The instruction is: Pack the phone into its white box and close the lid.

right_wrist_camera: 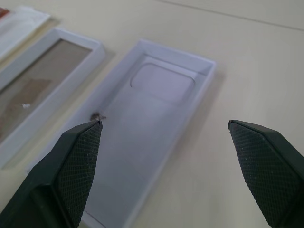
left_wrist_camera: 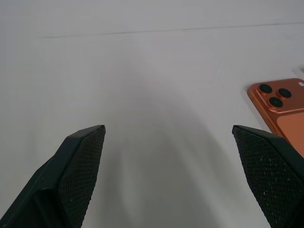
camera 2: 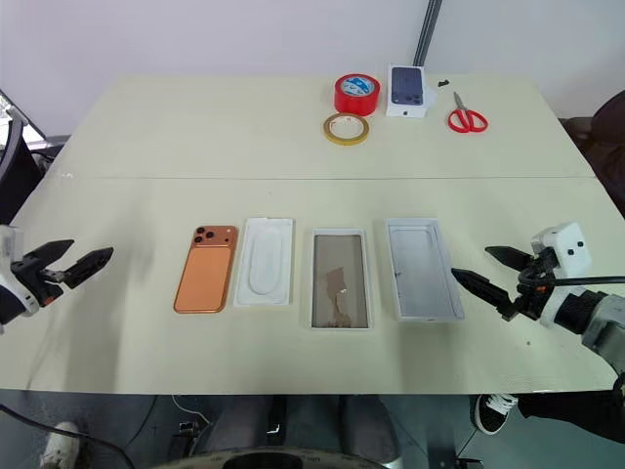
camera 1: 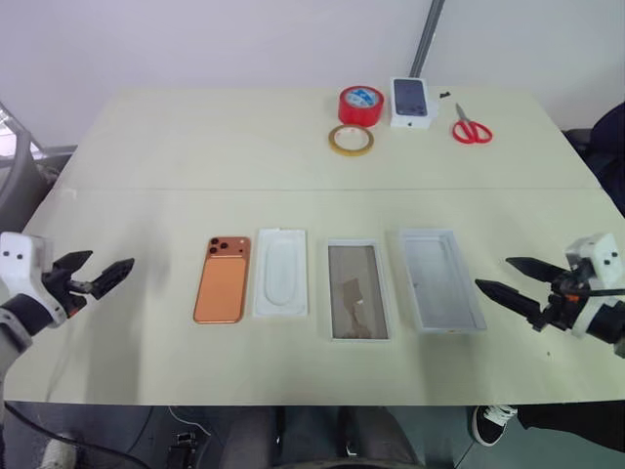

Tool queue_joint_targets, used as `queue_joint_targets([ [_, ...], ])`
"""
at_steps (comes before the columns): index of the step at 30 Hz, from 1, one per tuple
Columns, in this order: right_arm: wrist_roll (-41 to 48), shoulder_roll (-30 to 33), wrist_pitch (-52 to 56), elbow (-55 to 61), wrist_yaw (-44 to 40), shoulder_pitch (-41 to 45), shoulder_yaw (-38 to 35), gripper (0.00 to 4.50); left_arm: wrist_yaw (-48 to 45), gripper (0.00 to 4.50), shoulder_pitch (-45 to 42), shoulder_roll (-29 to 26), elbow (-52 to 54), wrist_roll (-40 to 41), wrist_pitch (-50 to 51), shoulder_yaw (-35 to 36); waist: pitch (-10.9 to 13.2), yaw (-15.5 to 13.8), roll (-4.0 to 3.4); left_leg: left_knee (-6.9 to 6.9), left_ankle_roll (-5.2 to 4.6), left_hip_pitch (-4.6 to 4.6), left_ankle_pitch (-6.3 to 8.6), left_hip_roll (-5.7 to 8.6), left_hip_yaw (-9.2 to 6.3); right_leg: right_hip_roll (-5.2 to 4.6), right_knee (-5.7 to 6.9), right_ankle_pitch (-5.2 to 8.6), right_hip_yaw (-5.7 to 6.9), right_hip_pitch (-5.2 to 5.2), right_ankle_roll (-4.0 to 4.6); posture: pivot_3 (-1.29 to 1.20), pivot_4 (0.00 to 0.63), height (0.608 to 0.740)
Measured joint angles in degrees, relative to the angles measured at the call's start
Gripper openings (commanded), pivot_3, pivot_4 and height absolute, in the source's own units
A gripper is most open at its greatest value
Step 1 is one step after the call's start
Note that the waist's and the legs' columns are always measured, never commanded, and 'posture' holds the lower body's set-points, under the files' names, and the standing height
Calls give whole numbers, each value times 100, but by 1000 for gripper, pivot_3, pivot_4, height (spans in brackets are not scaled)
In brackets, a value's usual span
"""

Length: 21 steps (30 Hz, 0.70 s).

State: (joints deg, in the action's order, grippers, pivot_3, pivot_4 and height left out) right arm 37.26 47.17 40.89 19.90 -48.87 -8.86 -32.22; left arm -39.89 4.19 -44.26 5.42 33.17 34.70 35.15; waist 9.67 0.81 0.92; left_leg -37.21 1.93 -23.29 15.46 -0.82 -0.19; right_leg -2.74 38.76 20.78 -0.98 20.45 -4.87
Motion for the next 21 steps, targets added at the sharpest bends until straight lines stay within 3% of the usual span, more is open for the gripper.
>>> queue_joint_targets([
  [11, 41, -122, -2, 420, 338, 403, 404, 4437, 359, 4500, -537, 240, 410, 268, 432, -271, -1, -19, 2, -8, 0, -1, 0, 1, -1, 3, 4, -1, 1, -2, -2, 0, 150, 740],
  [21, -29, -121, -6, 965, 780, 1251, 1373, 4437, 1157, 4500, -1572, 1427, 1574, 1300, 1622, -1527, -1, -10, 3, -21, 2, -3, -1, 1, -3, 12, 21, -1, 0, 0, -3, 0, 150, 740],
])
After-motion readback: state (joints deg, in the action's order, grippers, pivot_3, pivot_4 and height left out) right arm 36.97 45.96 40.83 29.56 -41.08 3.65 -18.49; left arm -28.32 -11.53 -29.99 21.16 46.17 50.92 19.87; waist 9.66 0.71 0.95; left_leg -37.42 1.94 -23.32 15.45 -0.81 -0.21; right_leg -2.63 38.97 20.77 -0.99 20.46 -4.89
